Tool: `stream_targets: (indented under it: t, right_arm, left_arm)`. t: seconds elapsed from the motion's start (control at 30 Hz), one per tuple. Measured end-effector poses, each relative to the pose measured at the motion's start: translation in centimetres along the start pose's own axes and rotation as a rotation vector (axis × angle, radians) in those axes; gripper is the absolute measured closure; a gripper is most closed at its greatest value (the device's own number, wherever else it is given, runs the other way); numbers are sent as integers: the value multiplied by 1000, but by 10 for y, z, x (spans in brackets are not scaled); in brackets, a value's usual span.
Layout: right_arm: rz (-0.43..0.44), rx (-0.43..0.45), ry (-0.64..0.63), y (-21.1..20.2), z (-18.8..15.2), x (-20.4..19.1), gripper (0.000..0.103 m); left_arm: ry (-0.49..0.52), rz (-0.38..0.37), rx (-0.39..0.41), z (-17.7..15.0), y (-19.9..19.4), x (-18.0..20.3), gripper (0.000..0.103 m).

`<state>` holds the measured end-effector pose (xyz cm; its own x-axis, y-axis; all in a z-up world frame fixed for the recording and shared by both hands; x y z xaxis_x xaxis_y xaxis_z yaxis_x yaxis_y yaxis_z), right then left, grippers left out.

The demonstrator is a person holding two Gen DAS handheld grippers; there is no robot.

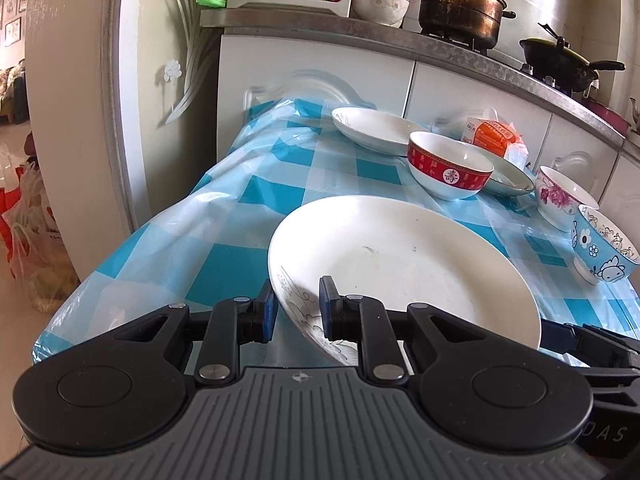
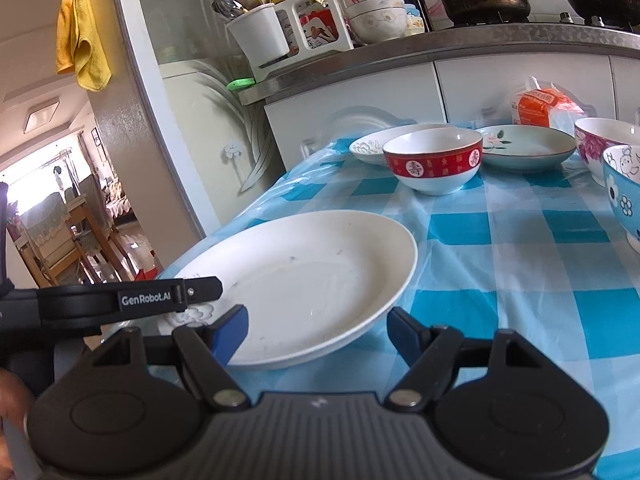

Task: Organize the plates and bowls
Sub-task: 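Lift the large white plate with the left gripper and carry it along the table, then lower the large white plate onto the cloth and open the left gripper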

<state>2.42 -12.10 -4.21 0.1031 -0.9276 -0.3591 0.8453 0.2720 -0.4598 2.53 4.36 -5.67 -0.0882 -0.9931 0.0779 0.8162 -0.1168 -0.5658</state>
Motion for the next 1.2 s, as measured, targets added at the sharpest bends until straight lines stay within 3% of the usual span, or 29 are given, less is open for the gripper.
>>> stream_targets:
  t: [0.33,0.5,0.8,1.2]
  right_arm:
    - [25,-23,-4,3,-2,-1,15]
    - [11,-24,6,2,-2,3,11]
    - [-7,-20,92,-8,0,18,4]
    - [-33,21,153,-39,2,32,2]
  left_arm:
    - [-9,9,-11,1,3,2,77]
    - [-26,22,-5,2,1,-1,41]
    - [15,91,28,9,-13,4,4]
    - [70,172,50,17,-42,9,0]
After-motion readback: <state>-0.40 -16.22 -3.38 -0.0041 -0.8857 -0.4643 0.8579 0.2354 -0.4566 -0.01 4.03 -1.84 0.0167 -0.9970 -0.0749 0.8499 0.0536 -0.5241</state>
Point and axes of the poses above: each gripper's, at about its wrist camera, not at the fingertips, and y roughly the way its jaws point, x to its right, z to its top, the point moved 1 cm from there along y, roughly the way its jaws point, and after that the axes turned 2 degrees about y, right-handed, at the moved point
